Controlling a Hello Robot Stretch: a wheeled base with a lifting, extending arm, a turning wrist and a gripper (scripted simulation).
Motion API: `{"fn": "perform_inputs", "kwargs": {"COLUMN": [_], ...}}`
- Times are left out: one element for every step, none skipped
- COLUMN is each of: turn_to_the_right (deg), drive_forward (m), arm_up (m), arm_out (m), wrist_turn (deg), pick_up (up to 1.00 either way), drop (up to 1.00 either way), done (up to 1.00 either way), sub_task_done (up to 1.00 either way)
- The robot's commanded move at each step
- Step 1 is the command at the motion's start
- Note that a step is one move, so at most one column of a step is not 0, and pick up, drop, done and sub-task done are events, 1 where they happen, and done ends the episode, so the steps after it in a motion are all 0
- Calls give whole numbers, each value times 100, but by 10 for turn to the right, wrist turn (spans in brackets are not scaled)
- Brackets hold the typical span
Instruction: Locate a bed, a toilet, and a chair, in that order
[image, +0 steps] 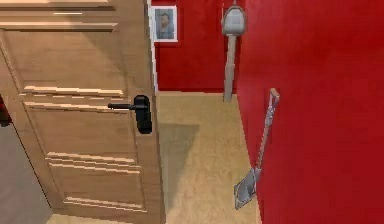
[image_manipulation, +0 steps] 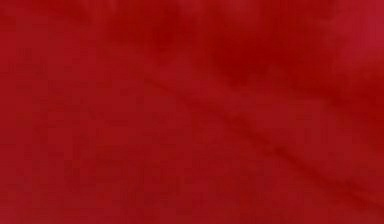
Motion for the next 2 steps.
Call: {"fn": "perform_inputs", "kwargs": {"turn_to_the_right": [0,-30], "drive_forward": [100,0], "arm_up": [0,0], "arm_out": [0,0], "wrist_turn": [0,0], "pick_up": [0,0], "drop": [0,0], "done": [0,0], "sub_task_done": [0,0]}}
